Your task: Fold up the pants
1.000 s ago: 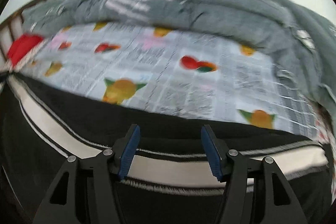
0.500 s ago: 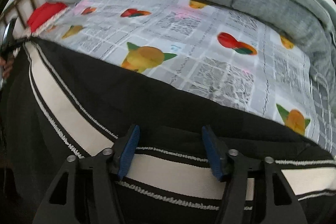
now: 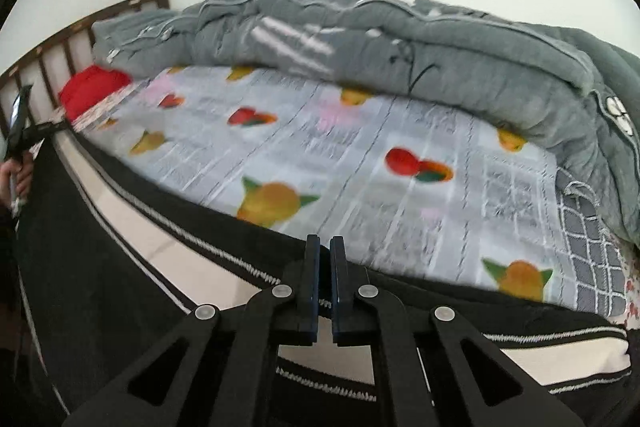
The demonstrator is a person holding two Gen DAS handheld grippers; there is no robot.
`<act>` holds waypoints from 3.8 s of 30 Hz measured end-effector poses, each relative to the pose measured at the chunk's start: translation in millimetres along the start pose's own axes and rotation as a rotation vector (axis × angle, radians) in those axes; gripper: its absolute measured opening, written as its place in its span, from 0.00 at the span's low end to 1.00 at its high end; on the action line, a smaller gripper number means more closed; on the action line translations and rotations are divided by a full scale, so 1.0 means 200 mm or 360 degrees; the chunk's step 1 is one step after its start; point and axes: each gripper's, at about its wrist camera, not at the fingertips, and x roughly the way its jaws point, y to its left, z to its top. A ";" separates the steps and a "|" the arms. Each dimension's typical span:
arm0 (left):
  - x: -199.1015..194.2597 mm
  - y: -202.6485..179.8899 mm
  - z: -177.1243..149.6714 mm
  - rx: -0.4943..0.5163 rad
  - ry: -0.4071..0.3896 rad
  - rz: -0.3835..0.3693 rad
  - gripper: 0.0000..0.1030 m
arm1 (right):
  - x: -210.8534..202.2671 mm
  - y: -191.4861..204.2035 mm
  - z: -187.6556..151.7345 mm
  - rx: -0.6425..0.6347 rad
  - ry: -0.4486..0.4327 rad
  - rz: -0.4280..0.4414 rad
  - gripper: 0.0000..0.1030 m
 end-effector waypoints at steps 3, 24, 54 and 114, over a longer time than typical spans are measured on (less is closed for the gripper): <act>0.08 -0.02 -0.02 -0.0005 0.0085 0.0082 0.18 | 0.15 0.03 -0.01 -0.0029 0.0113 -0.0103 0.04; -0.08 -0.18 -0.07 0.0109 0.0169 0.0154 0.58 | -0.35 -0.54 -0.25 0.0401 -0.0006 -0.0670 0.63; -0.20 0.03 -0.16 0.0019 0.0205 0.0094 0.58 | -0.49 -0.37 -0.53 0.0547 0.0070 -0.0738 0.56; -0.49 0.48 -0.40 -0.0210 0.0151 0.0037 0.09 | -0.75 0.27 -0.57 0.0469 -0.0045 -0.0394 0.56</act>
